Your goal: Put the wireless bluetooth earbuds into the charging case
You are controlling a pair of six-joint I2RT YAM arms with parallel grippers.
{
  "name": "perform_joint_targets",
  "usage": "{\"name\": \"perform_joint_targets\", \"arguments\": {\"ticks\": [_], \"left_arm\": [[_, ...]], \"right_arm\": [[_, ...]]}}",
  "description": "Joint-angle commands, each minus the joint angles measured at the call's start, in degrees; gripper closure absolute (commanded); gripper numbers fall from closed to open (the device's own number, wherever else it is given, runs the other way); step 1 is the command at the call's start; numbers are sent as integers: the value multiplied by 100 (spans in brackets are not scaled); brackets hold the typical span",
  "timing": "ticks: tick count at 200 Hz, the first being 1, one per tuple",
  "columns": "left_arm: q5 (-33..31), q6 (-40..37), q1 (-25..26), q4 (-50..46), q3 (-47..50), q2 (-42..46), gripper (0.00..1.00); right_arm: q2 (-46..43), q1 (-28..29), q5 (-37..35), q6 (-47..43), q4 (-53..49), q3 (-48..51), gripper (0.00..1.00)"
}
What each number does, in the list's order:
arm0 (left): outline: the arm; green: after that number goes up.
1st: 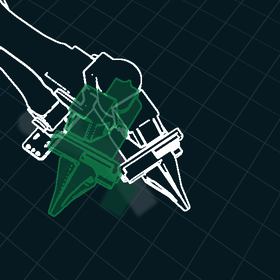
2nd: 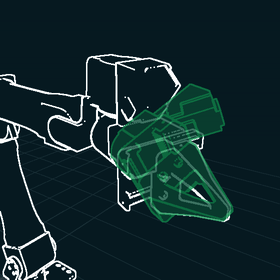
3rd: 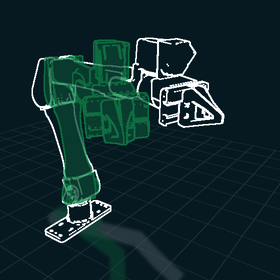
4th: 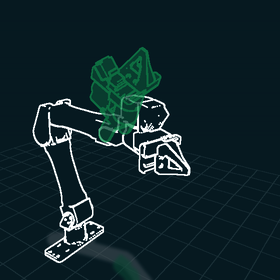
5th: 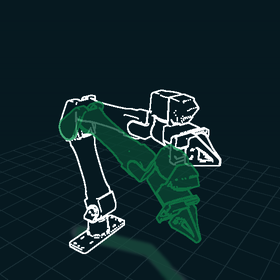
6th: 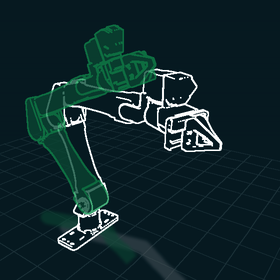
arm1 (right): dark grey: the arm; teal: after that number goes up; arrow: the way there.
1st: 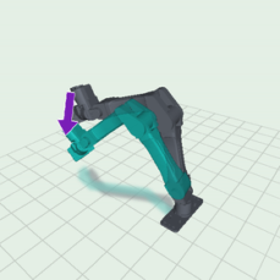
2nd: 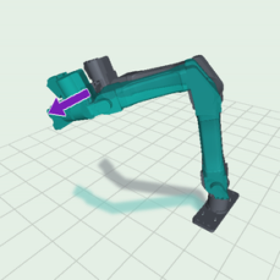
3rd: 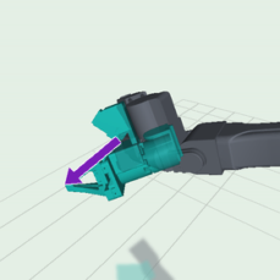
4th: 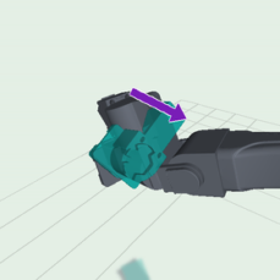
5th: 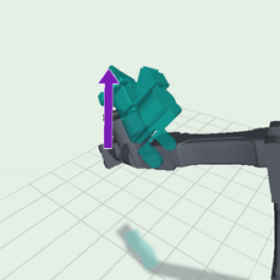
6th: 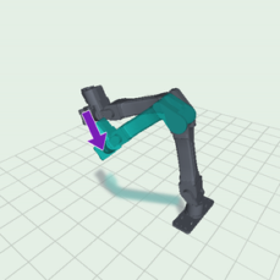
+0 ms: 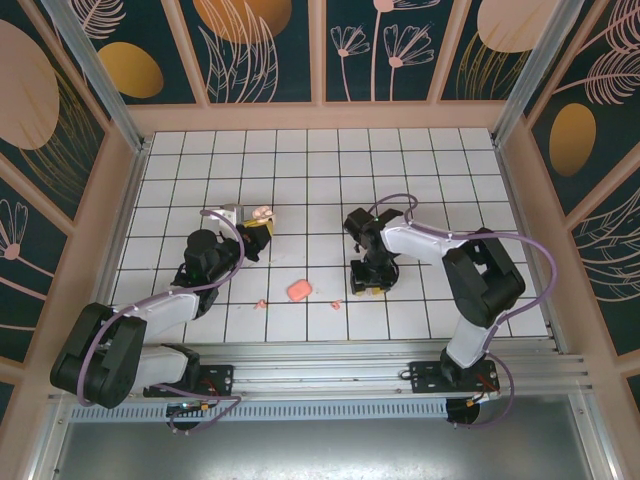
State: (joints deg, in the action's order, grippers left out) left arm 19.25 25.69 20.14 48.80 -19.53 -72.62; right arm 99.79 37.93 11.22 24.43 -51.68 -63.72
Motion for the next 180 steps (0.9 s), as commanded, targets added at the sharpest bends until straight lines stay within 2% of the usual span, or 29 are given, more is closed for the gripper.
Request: {"name": "perform_joint_targets", "arguments": {"ticks": [1, 180], "left_arm": [[121, -82, -37, 119, -196, -47, 85], [105, -230, -40, -81, -314, 44, 85]], "right_arm": [[-147, -96, -296, 212, -328, -257, 59], [527, -313, -340, 71, 233, -55, 65]]}}
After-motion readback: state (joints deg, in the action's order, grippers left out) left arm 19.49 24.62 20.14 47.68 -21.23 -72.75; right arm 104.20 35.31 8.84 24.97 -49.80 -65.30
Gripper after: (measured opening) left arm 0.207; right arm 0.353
